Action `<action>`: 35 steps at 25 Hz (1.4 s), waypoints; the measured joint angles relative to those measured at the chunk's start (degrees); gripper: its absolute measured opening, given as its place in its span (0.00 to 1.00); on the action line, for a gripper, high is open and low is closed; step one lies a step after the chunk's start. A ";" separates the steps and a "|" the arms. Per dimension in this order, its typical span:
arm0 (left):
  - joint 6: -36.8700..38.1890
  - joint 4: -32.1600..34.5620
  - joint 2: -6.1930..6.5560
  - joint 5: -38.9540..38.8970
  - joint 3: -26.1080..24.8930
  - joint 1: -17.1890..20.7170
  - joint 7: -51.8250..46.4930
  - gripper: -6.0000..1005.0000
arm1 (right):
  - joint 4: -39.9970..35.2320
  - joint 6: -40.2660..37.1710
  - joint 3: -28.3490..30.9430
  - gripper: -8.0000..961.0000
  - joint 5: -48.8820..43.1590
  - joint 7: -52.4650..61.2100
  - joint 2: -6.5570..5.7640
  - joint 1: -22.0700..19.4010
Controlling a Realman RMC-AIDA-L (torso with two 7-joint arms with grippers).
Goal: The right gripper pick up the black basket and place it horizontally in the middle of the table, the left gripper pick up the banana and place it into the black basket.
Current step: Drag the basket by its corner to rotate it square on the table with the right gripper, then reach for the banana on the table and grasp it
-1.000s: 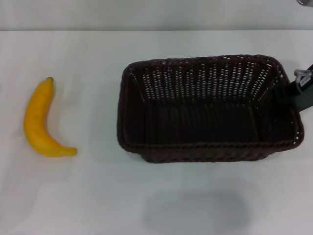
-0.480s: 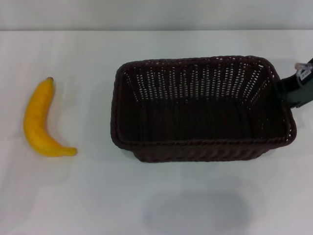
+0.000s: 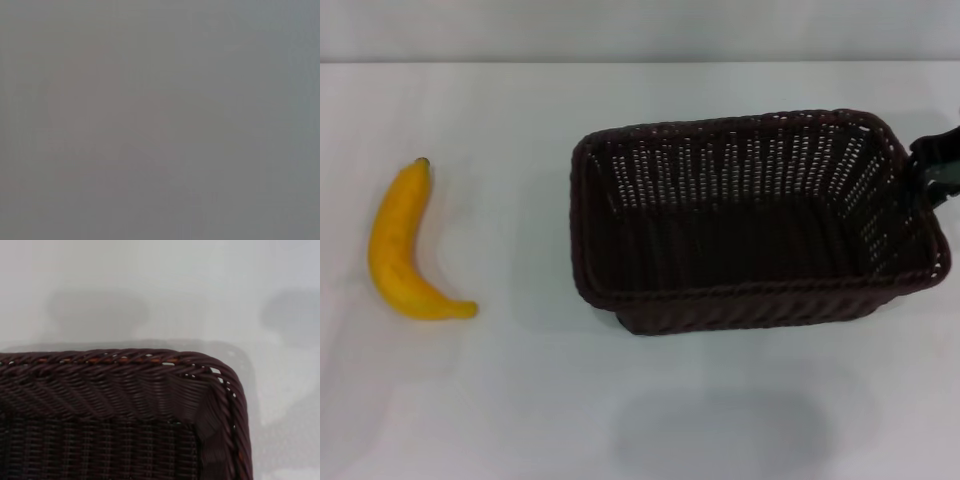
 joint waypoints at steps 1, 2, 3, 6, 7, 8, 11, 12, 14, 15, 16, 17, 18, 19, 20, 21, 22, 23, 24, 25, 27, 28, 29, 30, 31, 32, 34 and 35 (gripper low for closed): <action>0.00 0.16 -0.05 -0.02 0.00 0.15 0.00 0.64 | -0.31 0.05 -0.02 0.29 0.01 0.03 -0.27 -0.38; 0.00 0.29 -0.08 -0.03 -0.01 0.19 0.00 0.64 | -1.05 0.09 -0.04 0.29 0.06 0.05 -0.48 -0.81; 0.02 0.34 -0.10 -0.07 -0.03 0.23 0.00 0.64 | -2.00 0.17 -0.06 0.29 0.10 0.06 -0.70 -1.36; 0.14 0.34 -0.11 -0.15 -0.09 0.25 0.00 0.64 | -5.12 0.22 -0.02 0.29 1.64 0.03 -1.58 -3.47; 0.04 0.34 -0.14 -0.16 -0.09 0.25 0.00 0.64 | -5.91 0.18 -0.01 0.29 2.84 -0.13 -2.04 -4.40; -0.14 0.34 -0.16 -0.17 -0.09 0.25 -0.01 0.64 | -5.91 0.18 -0.01 0.29 2.84 -0.13 -2.04 -4.40; -0.58 0.34 -0.21 -0.25 -0.09 0.34 -0.22 0.64 | -9.39 -0.21 -0.09 0.29 5.14 -1.21 -3.07 -7.16; -0.62 0.33 -0.21 -0.29 -0.09 0.36 -0.34 0.64 | -10.84 -0.47 0.12 0.29 6.11 -1.69 -3.56 -8.04; -0.67 0.34 -0.22 -0.45 -0.09 0.40 -0.50 0.64 | -13.47 -0.96 0.62 0.29 7.93 -2.62 -4.66 -9.87; -0.70 0.33 -0.24 -0.64 -0.09 0.42 -0.61 0.64 | -15.09 -1.28 1.11 0.29 8.66 -3.31 -5.35 -11.03; -0.77 0.33 -0.30 -1.16 -0.06 0.45 -1.00 0.64 | -16.23 -1.67 1.78 0.29 9.28 -4.15 -5.73 -11.96; -0.77 0.33 -0.30 -1.27 -0.01 0.46 -1.28 0.64 | -17.37 -2.12 2.89 0.29 9.63 -5.38 -6.03 -13.04; -0.77 0.33 -0.29 -1.27 0.09 0.46 -1.73 0.64 | -18.15 -2.79 4.22 0.29 10.28 -7.08 -6.00 -13.99; -0.77 0.34 -0.23 -1.15 0.19 0.44 -2.67 0.64 | -19.01 -3.74 6.67 0.29 11.02 -10.23 -5.69 -15.35; -0.77 0.43 -0.13 -0.88 0.26 0.42 -4.10 0.64 | -19.42 -4.59 8.94 0.29 11.62 -13.60 -5.01 -16.39; -0.65 0.91 -0.04 -0.33 0.34 0.43 -5.94 0.64 | -19.60 -5.78 12.66 0.29 12.28 -18.13 -3.79 -17.44; -0.46 1.83 0.04 0.53 0.41 0.55 -8.42 0.64 | -19.47 -7.13 16.66 0.29 12.60 -23.43 -2.37 -18.27; -0.24 3.10 0.13 1.66 0.46 0.78 -10.96 0.64 | -18.87 -8.57 21.01 0.29 12.79 -28.18 -0.82 -18.66; -0.10 4.49 0.17 2.99 0.47 1.07 -13.12 0.64 | -17.42 -10.52 26.78 0.28 13.34 -34.39 0.97 -18.99; 0.03 6.43 0.26 4.95 0.48 1.41 -16.16 0.64 | -16.23 -12.13 30.58 0.28 14.11 -38.89 1.92 -19.07; 0.53 10.83 0.54 8.44 0.51 1.93 -22.67 0.64 | -9.57 -16.04 39.31 0.28 19.90 -51.93 3.03 -19.58; 1.20 13.32 0.74 10.00 0.50 2.06 -26.89 0.64 | -5.54 -17.44 42.33 0.28 23.49 -57.16 2.83 -19.98; 2.54 15.57 0.88 11.66 0.51 2.22 -31.27 0.64 | 0.17 -18.97 45.26 0.28 28.86 -63.78 2.07 -20.56; 4.50 18.75 1.16 14.08 0.49 2.28 -37.02 0.64 | 5.14 -19.84 47.30 0.28 32.95 -68.82 1.30 -21.10; 6.35 21.16 1.34 16.53 0.52 2.26 -41.74 0.64 | 5.14 -19.84 47.30 0.28 32.95 -68.82 1.30 -21.10; 8.08 23.62 1.55 19.21 0.52 2.16 -46.14 0.64 | 19.89 -20.90 51.88 0.28 43.81 -83.37 -1.48 -22.64; 11.39 28.54 1.97 24.71 0.52 1.87 -55.19 0.64 | 28.43 -20.99 53.96 0.28 50.52 -93.45 -2.88 -23.84; 13.40 31.73 2.19 28.48 0.55 1.65 -61.13 0.64 | 31.52 -21.01 54.62 0.28 53.35 -97.81 -3.23 -24.43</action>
